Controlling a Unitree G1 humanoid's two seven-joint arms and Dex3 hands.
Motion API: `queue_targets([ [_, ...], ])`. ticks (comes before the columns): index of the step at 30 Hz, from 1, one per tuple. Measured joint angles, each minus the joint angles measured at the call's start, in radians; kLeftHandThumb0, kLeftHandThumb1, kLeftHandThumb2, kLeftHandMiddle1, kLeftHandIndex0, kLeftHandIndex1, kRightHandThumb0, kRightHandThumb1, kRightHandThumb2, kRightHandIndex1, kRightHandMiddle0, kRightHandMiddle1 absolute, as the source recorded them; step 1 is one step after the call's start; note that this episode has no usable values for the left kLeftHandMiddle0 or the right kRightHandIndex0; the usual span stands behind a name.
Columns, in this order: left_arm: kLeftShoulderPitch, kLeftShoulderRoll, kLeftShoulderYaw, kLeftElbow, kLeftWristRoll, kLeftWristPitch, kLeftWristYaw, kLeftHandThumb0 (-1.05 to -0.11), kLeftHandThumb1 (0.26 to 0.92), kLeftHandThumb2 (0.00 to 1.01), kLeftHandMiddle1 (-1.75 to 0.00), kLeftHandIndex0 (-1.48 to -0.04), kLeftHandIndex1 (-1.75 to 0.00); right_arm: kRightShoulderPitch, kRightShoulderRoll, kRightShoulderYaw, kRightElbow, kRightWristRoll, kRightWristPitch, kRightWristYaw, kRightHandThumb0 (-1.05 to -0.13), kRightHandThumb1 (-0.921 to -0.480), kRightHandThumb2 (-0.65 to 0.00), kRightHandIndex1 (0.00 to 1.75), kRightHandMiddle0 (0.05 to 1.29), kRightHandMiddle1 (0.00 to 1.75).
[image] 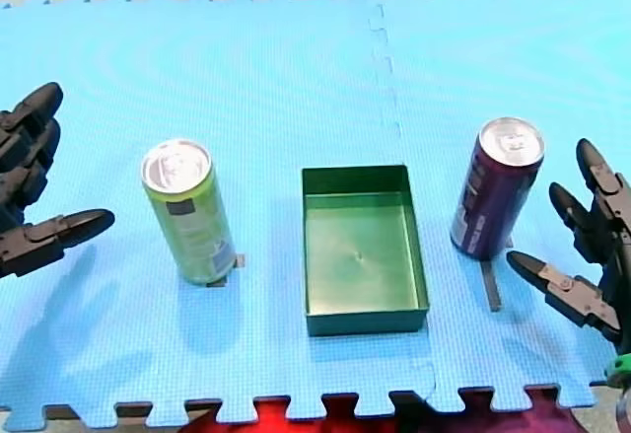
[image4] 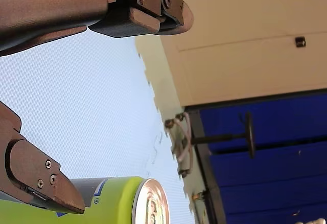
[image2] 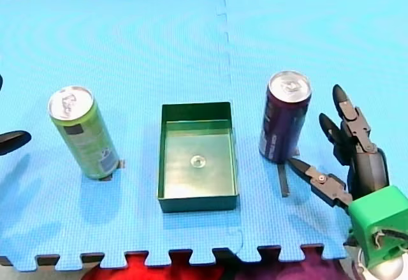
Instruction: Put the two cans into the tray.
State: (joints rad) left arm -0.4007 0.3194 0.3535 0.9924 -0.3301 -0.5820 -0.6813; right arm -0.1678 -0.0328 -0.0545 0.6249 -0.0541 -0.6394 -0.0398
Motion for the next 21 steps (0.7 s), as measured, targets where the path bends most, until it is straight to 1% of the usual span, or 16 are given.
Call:
queue_targets([
  [7, 0.000, 0.000, 0.001, -0.002, -0.001, 0.000, -0.001, -1.005, 0.646, 0.00, 0.00, -0.28, 0.00, -0.006, 0.000, 0.000, 0.010, -0.002, -0.007, -0.003, -0.982, -0.736, 0.000, 0.00, 0.25, 0.00],
  [16, 0.000, 0.000, 0.001, -0.006, -0.005, 0.000, -0.004, -1.003, 0.644, 0.00, 0.00, -0.28, 0.00, -0.007, 0.000, 0.001, 0.013, 0.001, -0.008, 0.005, -0.980, -0.731, 0.000, 0.00, 0.24, 0.00],
  [19, 0.000, 0.000, 0.002, -0.006, -0.006, 0.000, -0.007, -1.001, 0.643, 0.00, 0.00, -0.28, 0.00, -0.007, 0.000, 0.002, 0.011, 0.001, -0.005, 0.005, -0.984, -0.731, 0.000, 0.00, 0.24, 0.00],
  [21, 0.000, 0.000, 0.002, -0.006, -0.007, 0.000, -0.007, -1.000, 0.643, 0.00, 0.00, -0.28, 0.00, -0.007, 0.000, 0.002, 0.009, 0.003, 0.002, 0.006, -0.987, -0.731, 0.000, 0.00, 0.24, 0.00],
])
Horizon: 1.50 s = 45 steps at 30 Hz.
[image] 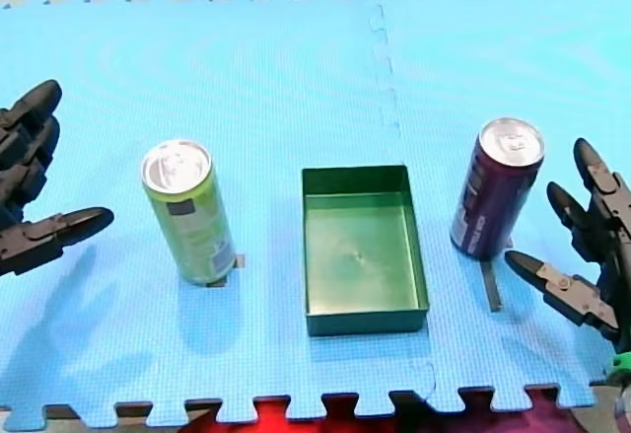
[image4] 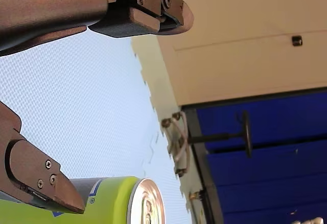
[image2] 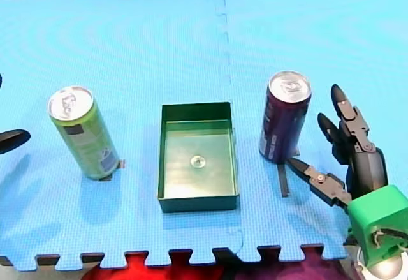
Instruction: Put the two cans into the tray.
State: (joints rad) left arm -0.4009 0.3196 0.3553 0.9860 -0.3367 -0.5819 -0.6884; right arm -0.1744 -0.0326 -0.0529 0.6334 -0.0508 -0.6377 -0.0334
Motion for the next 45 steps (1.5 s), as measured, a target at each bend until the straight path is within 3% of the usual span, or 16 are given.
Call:
queue_targets([
  [12, -0.002, 0.000, 0.001, 0.003, -0.001, 0.000, -0.001, -0.996, 0.643, 0.00, 0.00, -0.28, 0.00, 0.004, 0.001, -0.001, -0.020, 0.027, 0.039, 0.031, -1.019, -0.737, -0.002, 0.00, 0.22, 0.00],
  [18, -0.002, 0.000, 0.001, 0.003, -0.001, 0.000, -0.003, -0.998, 0.644, 0.00, 0.00, -0.28, 0.00, 0.004, 0.005, -0.009, -0.023, 0.073, 0.045, 0.075, -1.042, -0.743, -0.003, 0.00, 0.22, 0.00],
  [24, -0.002, 0.000, 0.001, 0.003, -0.001, 0.000, -0.003, -1.001, 0.645, 0.00, 0.00, -0.28, 0.00, 0.010, 0.011, -0.014, -0.041, 0.106, 0.076, 0.104, -1.048, -0.745, -0.002, 0.00, 0.22, 0.00],
  [45, -0.003, 0.002, 0.001, 0.010, -0.001, -0.003, -0.003, -0.995, 0.642, 0.00, 0.00, -0.27, 0.00, 0.010, 0.016, -0.028, -0.040, 0.115, 0.079, 0.123, -1.048, -0.743, -0.001, 0.00, 0.22, 0.00],
])
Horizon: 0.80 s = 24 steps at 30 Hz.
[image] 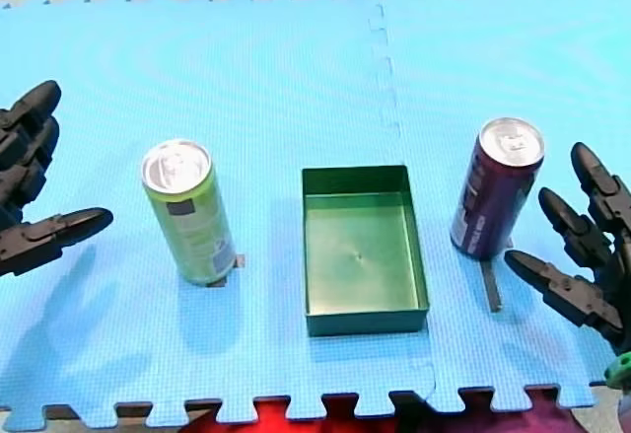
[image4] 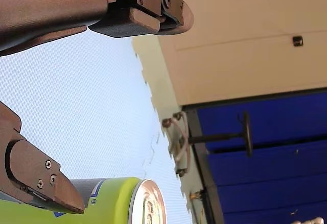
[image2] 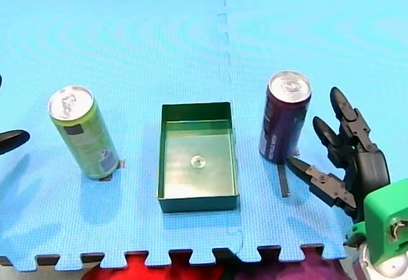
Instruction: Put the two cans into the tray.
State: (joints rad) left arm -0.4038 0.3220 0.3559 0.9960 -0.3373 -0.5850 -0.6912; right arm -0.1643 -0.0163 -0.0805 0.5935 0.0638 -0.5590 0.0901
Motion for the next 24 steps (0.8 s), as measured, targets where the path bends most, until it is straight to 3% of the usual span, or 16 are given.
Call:
queue_targets([
  [7, 0.000, 0.000, 0.000, 0.000, 0.000, 0.000, 0.001, -0.997, 0.645, 0.00, 0.00, -0.27, 0.00, -0.003, 0.001, 0.000, 0.002, -0.008, 0.000, -0.010, -1.048, -0.747, -0.002, 0.00, 0.22, 0.00],
  [12, 0.001, 0.000, 0.000, -0.005, 0.000, 0.000, 0.002, -0.996, 0.646, 0.00, 0.00, -0.28, 0.00, -0.016, 0.003, 0.000, 0.024, -0.017, -0.004, -0.023, -1.048, -0.753, -0.005, 0.00, 0.23, 0.00],
  [18, 0.005, 0.000, 0.000, -0.013, 0.000, 0.000, 0.004, -0.995, 0.644, 0.00, 0.00, -0.28, 0.00, -0.040, 0.003, 0.000, 0.064, -0.042, -0.025, -0.043, -1.048, -0.763, -0.008, 0.01, 0.23, 0.00],
  [24, 0.005, 0.000, 0.000, -0.014, -0.002, 0.001, 0.000, -0.994, 0.642, 0.00, 0.00, -0.28, 0.00, -0.048, 0.003, 0.001, 0.077, -0.051, -0.037, -0.056, -1.048, -0.770, -0.009, 0.01, 0.24, 0.01],
])
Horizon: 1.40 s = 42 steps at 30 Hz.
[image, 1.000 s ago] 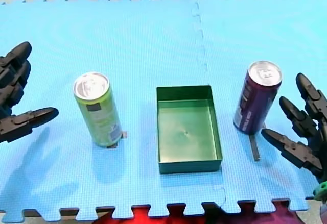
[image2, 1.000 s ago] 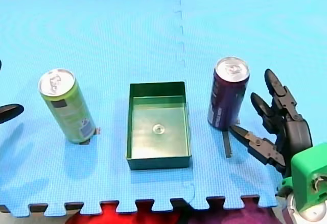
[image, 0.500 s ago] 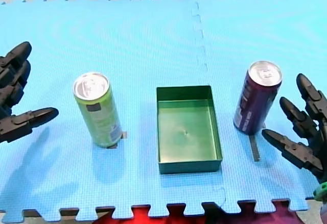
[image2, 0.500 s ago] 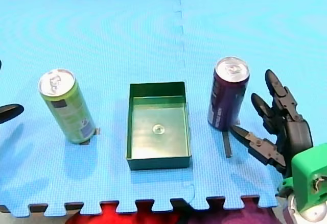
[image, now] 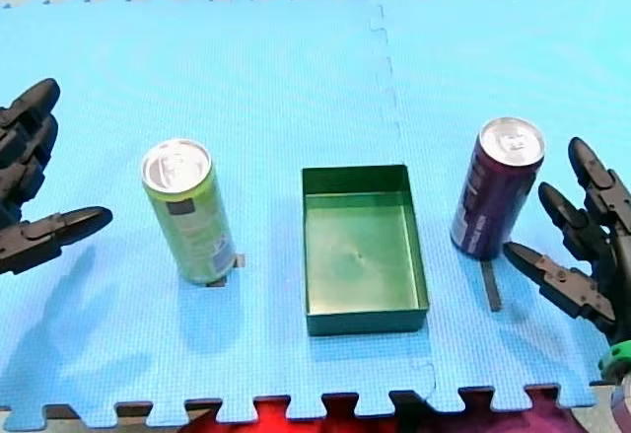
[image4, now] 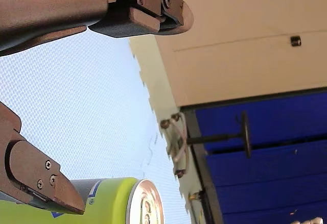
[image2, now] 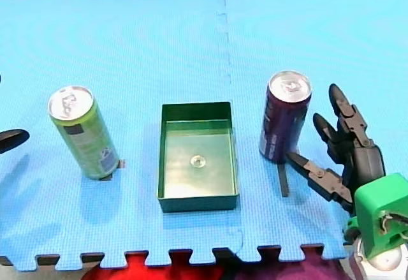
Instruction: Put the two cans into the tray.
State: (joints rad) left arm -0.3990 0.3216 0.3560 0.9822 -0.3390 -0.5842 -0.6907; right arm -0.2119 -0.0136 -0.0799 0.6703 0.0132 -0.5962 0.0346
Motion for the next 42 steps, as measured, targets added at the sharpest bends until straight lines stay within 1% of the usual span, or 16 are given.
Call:
queue_targets([
  [4, -0.001, 0.000, 0.002, 0.002, -0.003, 0.003, -0.008, -0.993, 0.640, 0.00, 0.00, -0.28, 0.00, -0.003, 0.000, 0.000, 0.004, 0.000, -0.002, -0.001, -1.048, -0.774, -0.009, 0.01, 0.24, 0.01],
  [15, -0.005, 0.002, 0.009, 0.010, -0.009, 0.006, -0.016, -0.992, 0.636, 0.00, 0.00, -0.28, 0.00, -0.002, 0.000, 0.000, 0.004, 0.000, -0.005, -0.002, -1.048, -0.786, -0.010, 0.01, 0.24, 0.00],
  [23, -0.004, 0.002, 0.009, 0.000, -0.009, 0.015, -0.013, -0.995, 0.637, 0.00, 0.00, -0.27, 0.00, -0.003, 0.000, 0.003, 0.001, -0.002, -0.005, -0.003, -1.048, -0.791, -0.008, 0.01, 0.24, 0.00],
  [26, -0.002, 0.002, 0.009, -0.006, -0.010, 0.018, -0.014, -0.993, 0.636, 0.00, 0.00, -0.27, 0.00, -0.008, 0.001, 0.006, 0.002, -0.006, -0.005, -0.008, -1.048, -0.791, -0.007, 0.01, 0.24, 0.00],
  [31, -0.001, 0.002, 0.010, -0.008, -0.017, 0.019, -0.020, -0.987, 0.637, 0.00, 0.00, -0.28, 0.00, -0.023, 0.006, 0.015, 0.014, -0.027, -0.005, -0.025, -1.048, -0.793, -0.006, 0.01, 0.24, 0.00],
  [42, -0.004, 0.002, 0.017, 0.004, -0.021, 0.019, -0.038, -0.968, 0.629, 0.00, 0.00, -0.28, 0.00, -0.048, 0.012, 0.028, 0.029, -0.052, -0.005, -0.055, -1.048, -0.797, -0.005, 0.01, 0.24, 0.00],
])
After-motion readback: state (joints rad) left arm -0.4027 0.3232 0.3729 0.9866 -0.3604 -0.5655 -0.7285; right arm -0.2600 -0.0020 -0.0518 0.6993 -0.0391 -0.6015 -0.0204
